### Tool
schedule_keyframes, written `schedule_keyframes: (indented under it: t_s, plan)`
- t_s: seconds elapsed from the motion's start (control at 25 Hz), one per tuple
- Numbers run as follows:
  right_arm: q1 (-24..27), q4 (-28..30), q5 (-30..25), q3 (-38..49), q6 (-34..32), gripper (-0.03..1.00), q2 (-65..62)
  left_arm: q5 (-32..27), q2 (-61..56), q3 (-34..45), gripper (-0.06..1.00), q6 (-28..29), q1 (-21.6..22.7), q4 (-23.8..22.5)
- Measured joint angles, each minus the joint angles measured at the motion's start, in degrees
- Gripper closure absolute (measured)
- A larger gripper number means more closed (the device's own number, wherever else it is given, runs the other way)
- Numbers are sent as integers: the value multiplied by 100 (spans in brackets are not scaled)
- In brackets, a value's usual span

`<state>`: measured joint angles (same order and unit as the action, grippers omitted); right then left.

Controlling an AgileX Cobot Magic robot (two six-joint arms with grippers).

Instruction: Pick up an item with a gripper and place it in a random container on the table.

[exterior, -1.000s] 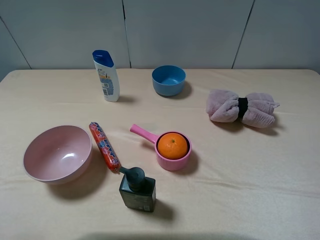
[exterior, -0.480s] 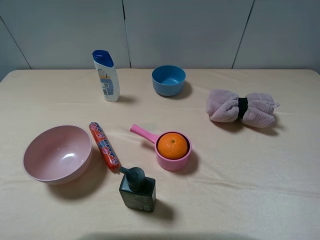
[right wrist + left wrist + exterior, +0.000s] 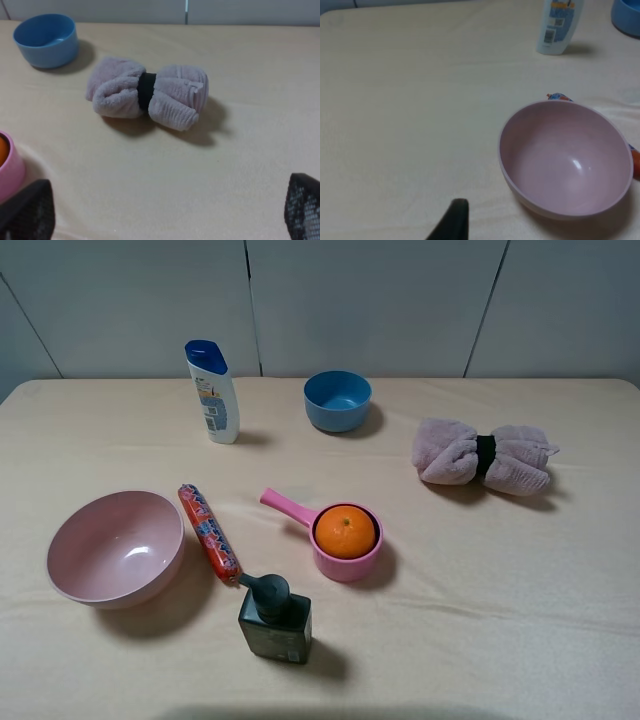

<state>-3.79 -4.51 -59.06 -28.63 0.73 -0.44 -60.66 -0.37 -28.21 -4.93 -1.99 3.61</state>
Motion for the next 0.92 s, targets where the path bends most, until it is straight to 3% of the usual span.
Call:
schedule_keyframes:
  t_s: [0.92]
  plan:
    - [0, 0, 0, 0, 0, 27, 0, 0, 0, 0, -5, 0, 0, 5]
